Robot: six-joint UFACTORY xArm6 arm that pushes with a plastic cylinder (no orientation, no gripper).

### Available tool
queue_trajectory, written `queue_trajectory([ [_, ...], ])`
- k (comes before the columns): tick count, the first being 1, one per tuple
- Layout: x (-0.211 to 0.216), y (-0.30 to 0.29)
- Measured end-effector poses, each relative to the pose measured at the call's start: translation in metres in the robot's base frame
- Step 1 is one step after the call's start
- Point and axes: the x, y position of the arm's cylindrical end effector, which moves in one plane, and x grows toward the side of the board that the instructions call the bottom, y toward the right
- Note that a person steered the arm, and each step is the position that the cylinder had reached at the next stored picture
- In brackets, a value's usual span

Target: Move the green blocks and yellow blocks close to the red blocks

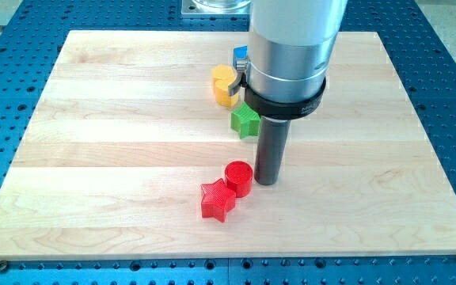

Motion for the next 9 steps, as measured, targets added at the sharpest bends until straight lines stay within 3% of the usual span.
queue_trajectory([
  [1,-0.041,-0.001],
  [2,-0.057,0.072],
  [3,-0.115,0.113],
  [4,-0.129,0.04],
  [5,-0.087,-0.04],
  [6,-0.054,-0.031],
  [7,-0.102,-0.02],
  [8,-0.108,-0.089],
  [9,-0.19,-0.112],
])
